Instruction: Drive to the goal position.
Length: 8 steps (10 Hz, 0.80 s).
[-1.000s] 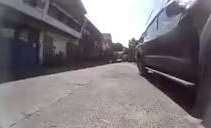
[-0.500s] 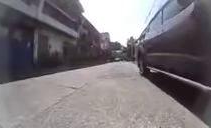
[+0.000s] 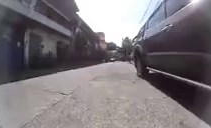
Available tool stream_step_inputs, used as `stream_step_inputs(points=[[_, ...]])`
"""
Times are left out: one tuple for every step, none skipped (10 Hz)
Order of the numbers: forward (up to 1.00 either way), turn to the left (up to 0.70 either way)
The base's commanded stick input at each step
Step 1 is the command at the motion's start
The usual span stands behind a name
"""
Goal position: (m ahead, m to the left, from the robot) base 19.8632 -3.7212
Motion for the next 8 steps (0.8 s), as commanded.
stream_step_inputs(points=[[0.66, -0.09], [0.65, -0.15], [0.65, -0.17], [0.65, -0.04], [0.66, -0.03], [0.66, -0.04], [0.65, -0.07], [0.66, -0.15]])
